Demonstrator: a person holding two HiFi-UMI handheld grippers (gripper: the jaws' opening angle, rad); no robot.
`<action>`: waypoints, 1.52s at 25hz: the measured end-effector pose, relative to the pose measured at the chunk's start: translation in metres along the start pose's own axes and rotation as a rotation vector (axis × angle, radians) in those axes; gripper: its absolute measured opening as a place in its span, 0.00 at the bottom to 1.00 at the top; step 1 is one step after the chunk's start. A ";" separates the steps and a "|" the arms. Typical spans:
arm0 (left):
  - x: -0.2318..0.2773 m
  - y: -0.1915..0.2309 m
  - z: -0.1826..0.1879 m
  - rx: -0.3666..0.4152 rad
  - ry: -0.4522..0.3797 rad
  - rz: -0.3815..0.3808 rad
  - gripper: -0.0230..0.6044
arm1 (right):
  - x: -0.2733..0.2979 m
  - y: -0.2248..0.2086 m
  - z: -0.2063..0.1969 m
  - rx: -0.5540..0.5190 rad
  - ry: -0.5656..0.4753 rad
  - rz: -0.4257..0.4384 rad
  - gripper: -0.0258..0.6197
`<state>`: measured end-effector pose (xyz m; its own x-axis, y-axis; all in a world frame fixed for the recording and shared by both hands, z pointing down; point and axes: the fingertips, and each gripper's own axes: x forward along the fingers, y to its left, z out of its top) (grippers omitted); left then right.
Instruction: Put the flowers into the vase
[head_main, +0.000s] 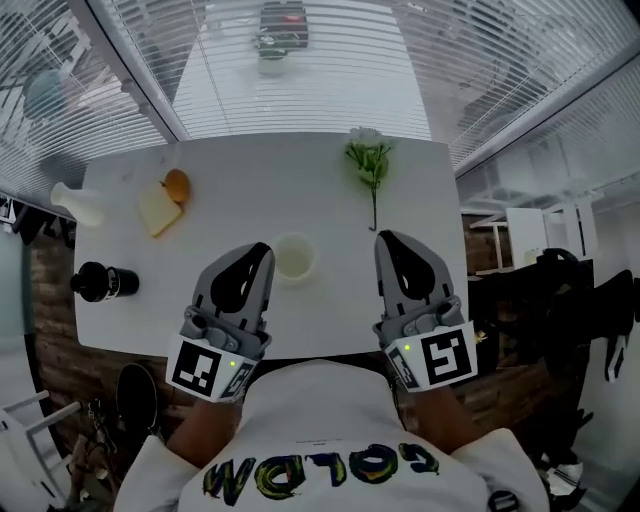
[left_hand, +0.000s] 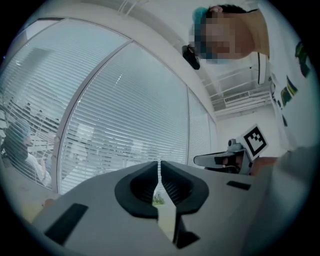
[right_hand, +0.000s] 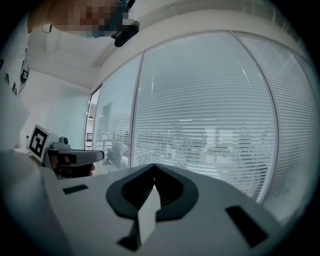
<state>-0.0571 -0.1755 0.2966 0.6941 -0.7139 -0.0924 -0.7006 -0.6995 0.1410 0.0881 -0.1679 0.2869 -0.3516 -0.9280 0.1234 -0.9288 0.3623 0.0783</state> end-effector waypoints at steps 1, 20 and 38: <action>0.000 0.001 -0.002 -0.001 0.003 0.000 0.09 | 0.003 -0.003 -0.003 0.001 0.008 -0.001 0.06; 0.004 -0.020 -0.053 0.011 0.101 -0.092 0.54 | 0.089 -0.107 -0.169 0.104 0.322 -0.041 0.27; 0.007 -0.018 -0.089 -0.011 0.178 -0.099 0.56 | 0.181 -0.175 -0.285 0.315 0.605 -0.026 0.51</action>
<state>-0.0251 -0.1649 0.3814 0.7787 -0.6236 0.0688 -0.6260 -0.7650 0.1511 0.2207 -0.3741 0.5779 -0.2866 -0.6910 0.6636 -0.9580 0.2128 -0.1921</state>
